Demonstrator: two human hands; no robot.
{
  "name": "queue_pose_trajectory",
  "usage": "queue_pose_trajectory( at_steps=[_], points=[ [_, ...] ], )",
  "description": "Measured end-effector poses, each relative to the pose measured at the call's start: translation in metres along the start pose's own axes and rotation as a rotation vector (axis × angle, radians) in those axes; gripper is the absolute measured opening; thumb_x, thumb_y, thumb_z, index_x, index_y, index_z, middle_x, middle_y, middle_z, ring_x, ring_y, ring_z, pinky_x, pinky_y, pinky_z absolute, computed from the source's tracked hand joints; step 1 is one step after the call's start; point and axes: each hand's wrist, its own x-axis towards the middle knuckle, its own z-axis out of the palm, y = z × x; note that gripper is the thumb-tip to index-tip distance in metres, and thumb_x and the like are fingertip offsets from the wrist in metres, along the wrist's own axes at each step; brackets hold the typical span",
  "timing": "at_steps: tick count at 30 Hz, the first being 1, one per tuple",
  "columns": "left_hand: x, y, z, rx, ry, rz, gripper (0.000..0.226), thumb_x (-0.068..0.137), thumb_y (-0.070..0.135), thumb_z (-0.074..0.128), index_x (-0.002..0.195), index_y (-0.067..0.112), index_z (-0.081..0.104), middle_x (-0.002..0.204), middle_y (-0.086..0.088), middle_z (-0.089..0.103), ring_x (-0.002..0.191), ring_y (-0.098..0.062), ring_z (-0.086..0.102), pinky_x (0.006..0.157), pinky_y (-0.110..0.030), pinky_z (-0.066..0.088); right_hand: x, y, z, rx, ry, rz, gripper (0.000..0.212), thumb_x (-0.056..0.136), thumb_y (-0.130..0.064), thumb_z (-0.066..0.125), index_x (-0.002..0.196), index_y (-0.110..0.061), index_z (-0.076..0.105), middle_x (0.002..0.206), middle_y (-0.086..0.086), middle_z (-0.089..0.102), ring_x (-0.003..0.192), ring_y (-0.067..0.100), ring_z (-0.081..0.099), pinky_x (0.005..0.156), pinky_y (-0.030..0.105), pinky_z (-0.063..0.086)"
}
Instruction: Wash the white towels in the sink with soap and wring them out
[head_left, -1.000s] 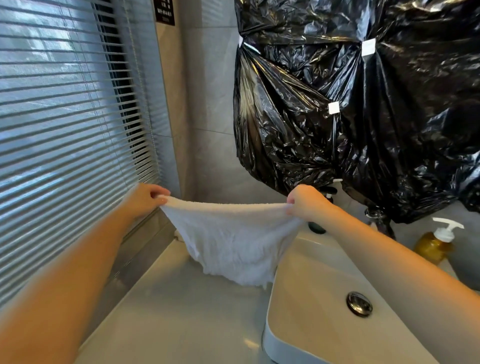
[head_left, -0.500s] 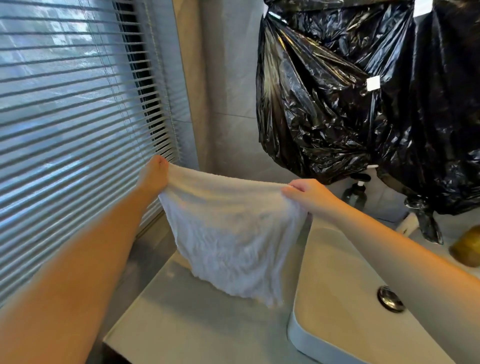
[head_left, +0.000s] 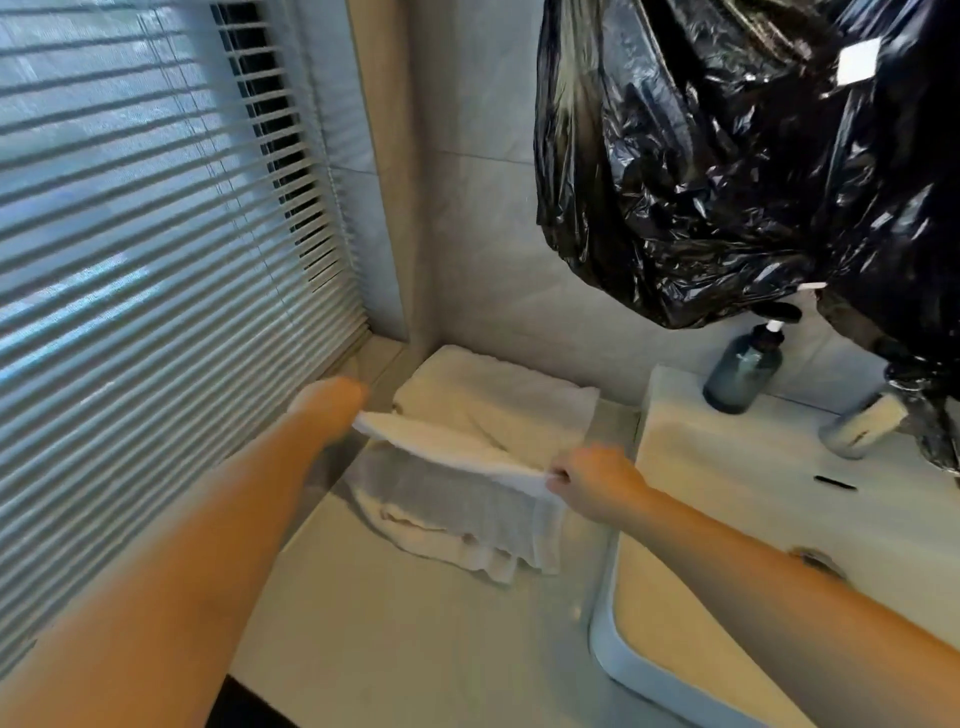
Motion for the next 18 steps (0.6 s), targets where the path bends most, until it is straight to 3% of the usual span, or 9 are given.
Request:
queue_pose_trajectory(
  at_steps=[4,6,8,10,11,13,16,18],
  points=[
    [-0.026,0.011,0.056,0.274,-0.306,0.053,0.031,0.099,0.004,0.047,0.128,0.010,0.058,0.131,-0.008,0.059,0.120,-0.027,0.058,0.093,-0.037,0.050,0.002,-0.026,0.054,-0.032,-0.264,-0.083,0.018,0.098,-0.024,0.047,0.082,-0.019,0.054,0.084,0.007,0.057,0.078,0.026,0.051,0.057,0.031,0.033],
    [-0.034,0.014,0.077,0.293,-0.403,0.050,0.034,0.100,0.004,0.045,0.131,0.010,0.057,0.135,-0.007,0.056,0.123,-0.028,0.055,0.090,-0.040,0.049,0.004,-0.035,0.078,-0.053,-0.387,-0.109,0.020,0.095,-0.020,0.050,0.075,-0.019,0.052,0.074,0.005,0.051,0.072,0.025,0.045,0.055,0.029,0.030],
    [-0.035,0.020,0.091,0.233,-0.396,0.052,0.036,0.099,0.007,0.042,0.133,0.012,0.054,0.136,-0.007,0.053,0.125,-0.029,0.053,0.090,-0.042,0.049,0.013,-0.040,0.093,-0.023,-0.432,-0.085,0.030,0.095,-0.016,0.049,0.066,-0.019,0.044,0.070,0.002,0.040,0.070,0.025,0.040,0.054,0.030,0.029],
    [-0.034,0.039,0.106,0.031,-0.297,0.036,0.039,0.100,0.019,0.041,0.139,0.016,0.044,0.137,-0.009,0.044,0.127,-0.030,0.046,0.096,-0.045,0.048,0.025,-0.042,0.096,0.061,-0.334,-0.047,0.018,0.098,-0.019,0.051,0.080,-0.022,0.054,0.093,0.006,0.046,0.086,0.029,0.049,0.063,0.033,0.041],
    [-0.034,0.052,0.115,-0.095,-0.256,0.015,0.046,0.100,0.029,0.041,0.145,0.019,0.036,0.142,-0.011,0.037,0.130,-0.032,0.040,0.101,-0.047,0.044,0.033,-0.041,0.099,0.108,-0.268,-0.039,0.010,0.098,-0.022,0.052,0.104,-0.021,0.059,0.113,0.009,0.046,0.103,0.032,0.050,0.075,0.036,0.047],
    [-0.035,0.081,0.134,-0.297,-0.282,-0.064,0.069,0.098,0.057,0.039,0.156,0.031,0.013,0.160,-0.014,0.012,0.144,-0.038,0.018,0.113,-0.054,0.028,0.044,-0.040,0.110,0.175,-0.259,0.005,0.047,0.096,-0.027,0.055,0.141,-0.025,0.041,0.144,0.012,0.026,0.131,0.040,0.035,0.095,0.043,0.047],
    [-0.027,0.106,0.159,-0.319,-0.316,-0.180,0.088,0.084,0.083,0.028,0.153,0.043,-0.010,0.163,-0.011,-0.017,0.148,-0.043,-0.010,0.111,-0.066,0.010,0.048,-0.048,0.130,0.201,-0.363,0.116,0.070,0.094,-0.040,0.057,0.151,-0.032,0.018,0.162,0.016,-0.015,0.148,0.048,-0.009,0.114,0.057,0.026],
    [-0.014,0.109,0.164,-0.297,-0.290,-0.186,0.093,0.081,0.086,0.027,0.153,0.043,-0.013,0.162,-0.013,-0.023,0.147,-0.046,-0.015,0.111,-0.069,0.006,0.054,-0.048,0.141,0.158,-0.337,0.158,0.080,0.093,-0.044,0.057,0.154,-0.033,0.008,0.161,0.018,-0.025,0.147,0.047,-0.019,0.117,0.061,0.013]
  ],
)
